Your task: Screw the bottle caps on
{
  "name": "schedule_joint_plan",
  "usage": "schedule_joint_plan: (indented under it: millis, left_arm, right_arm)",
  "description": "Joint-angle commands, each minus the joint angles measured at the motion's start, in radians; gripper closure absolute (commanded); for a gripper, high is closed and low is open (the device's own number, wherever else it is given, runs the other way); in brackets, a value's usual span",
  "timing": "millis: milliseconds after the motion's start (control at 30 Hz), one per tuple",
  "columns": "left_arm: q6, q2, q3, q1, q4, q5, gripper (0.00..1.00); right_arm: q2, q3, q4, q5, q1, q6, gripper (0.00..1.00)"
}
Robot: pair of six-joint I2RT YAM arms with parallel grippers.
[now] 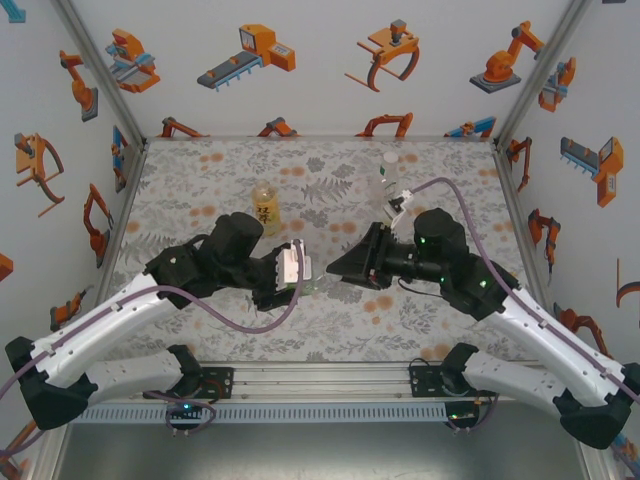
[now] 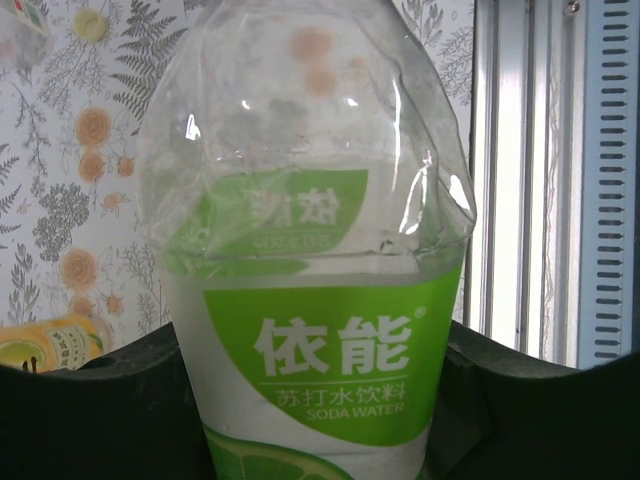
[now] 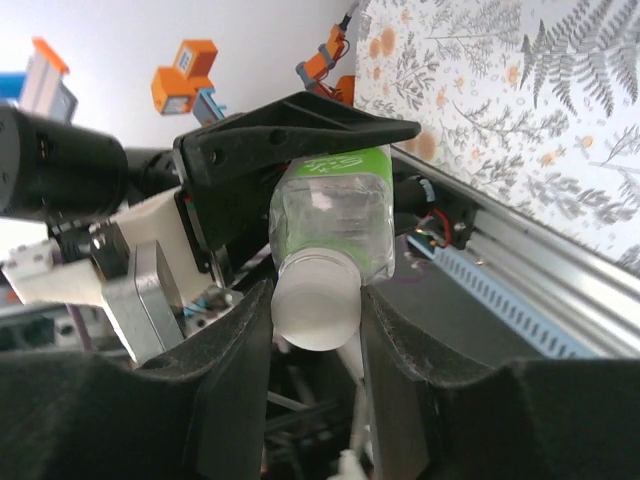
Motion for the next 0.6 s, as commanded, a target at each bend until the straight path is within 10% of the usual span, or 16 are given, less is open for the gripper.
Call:
schedule_joint_plan:
  millis: [0,200,567]
  left_arm:
    - [-0.024,-0.015,0.012,-0.013,0.168,0.034,1.0]
    - [-0.014,-0.02,-0.005,-0.013,0.172,0.036,1.0]
    - [-0.012,-0.055,-0.054,-0.013,0.188,0.057,1.0]
  right_arm:
    - [0.033,-0.012,-0.064,0.022,0.04,0.188,1.0]
    - [0.042,0.042,-0.12,0.065,0.054,0.107,0.93]
    - [0.037,0.213,-0.218,0.139,0.054,-0.296,0.35]
